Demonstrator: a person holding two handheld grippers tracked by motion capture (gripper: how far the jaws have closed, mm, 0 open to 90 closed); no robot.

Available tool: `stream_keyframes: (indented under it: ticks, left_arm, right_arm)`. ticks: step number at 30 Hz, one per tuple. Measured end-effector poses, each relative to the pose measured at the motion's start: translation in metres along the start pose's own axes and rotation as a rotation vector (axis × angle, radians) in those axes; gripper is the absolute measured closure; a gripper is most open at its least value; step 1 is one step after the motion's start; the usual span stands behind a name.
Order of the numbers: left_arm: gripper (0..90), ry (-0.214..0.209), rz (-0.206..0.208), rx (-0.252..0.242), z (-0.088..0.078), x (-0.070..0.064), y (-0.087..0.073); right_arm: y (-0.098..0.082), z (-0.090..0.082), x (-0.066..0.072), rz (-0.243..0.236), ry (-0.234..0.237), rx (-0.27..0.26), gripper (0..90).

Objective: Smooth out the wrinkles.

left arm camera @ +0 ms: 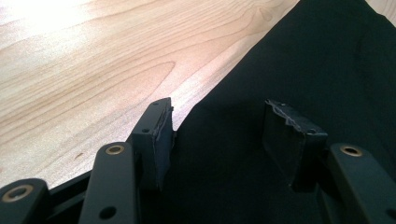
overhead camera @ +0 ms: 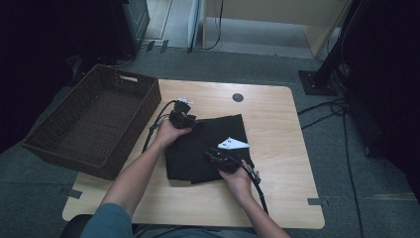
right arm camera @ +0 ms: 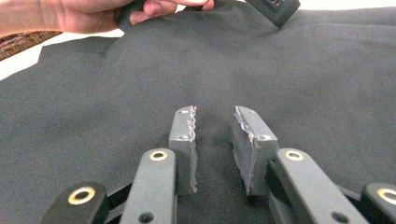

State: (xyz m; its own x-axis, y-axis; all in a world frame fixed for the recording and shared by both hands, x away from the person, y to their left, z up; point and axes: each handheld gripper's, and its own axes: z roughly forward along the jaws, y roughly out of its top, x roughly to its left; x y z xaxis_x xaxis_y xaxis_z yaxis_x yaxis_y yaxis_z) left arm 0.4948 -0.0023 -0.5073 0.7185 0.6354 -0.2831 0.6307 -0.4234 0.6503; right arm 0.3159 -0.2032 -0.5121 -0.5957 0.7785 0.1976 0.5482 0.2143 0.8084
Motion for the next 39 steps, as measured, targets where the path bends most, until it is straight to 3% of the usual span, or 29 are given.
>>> stream_keyframes:
  ticks: [5,8,11,12,15,16,18,21,26,32,35,39]
  left_arm:
    - [43.2,-0.018,0.024,0.014,-0.001,-0.005,-0.003]
    - [47.7,-0.030,0.037,0.010,-0.003,-0.008,-0.007]
    - [56.5,-0.046,0.053,0.017,-0.004,-0.011,-0.011]
    - [56.5,-0.044,0.058,0.020,-0.004,-0.011,-0.011]
    - [71.6,-0.029,0.064,0.037,-0.005,-0.012,-0.011]
    - [71.6,-0.023,0.066,0.035,-0.005,-0.012,-0.012]
    - [77.7,-0.022,0.052,0.030,-0.005,-0.012,-0.013]
    - [82.8,-0.026,0.048,0.034,-0.006,-0.014,-0.013]
    - [84.2,-0.034,-0.006,0.026,-0.010,-0.011,-0.011]
    - [84.4,0.003,0.002,-0.002,-0.015,-0.012,-0.001]
    - [84.4,0.014,0.003,-0.004,-0.018,-0.012,0.003]
    - [84.4,0.014,-0.001,-0.028,-0.024,-0.011,0.010]
  right_arm:
    - [0.000,0.001,0.000,0.009,0.005,0.000,69.1]
    - [0.000,0.001,-0.001,0.007,0.003,0.000,68.9]
    - [-0.001,0.002,-0.001,0.009,0.004,-0.003,68.8]
    - [-0.001,0.002,-0.001,0.009,0.003,-0.004,68.6]
    - [-0.001,0.002,0.000,0.011,-0.004,-0.006,68.1]
    - [-0.001,0.002,0.000,0.011,-0.004,-0.006,68.1]
    - [0.000,0.002,0.000,0.017,-0.003,-0.003,67.5]
    - [0.004,-0.004,-0.002,0.063,0.008,0.000,64.7]
    - [0.007,-0.020,0.003,0.048,-0.030,0.014,64.4]
    - [0.002,-0.040,0.014,0.044,-0.046,0.016,64.4]
    - [-0.002,-0.038,0.019,0.030,-0.051,0.034,64.3]
    - [-0.012,-0.027,0.024,0.013,-0.096,0.045,64.2]
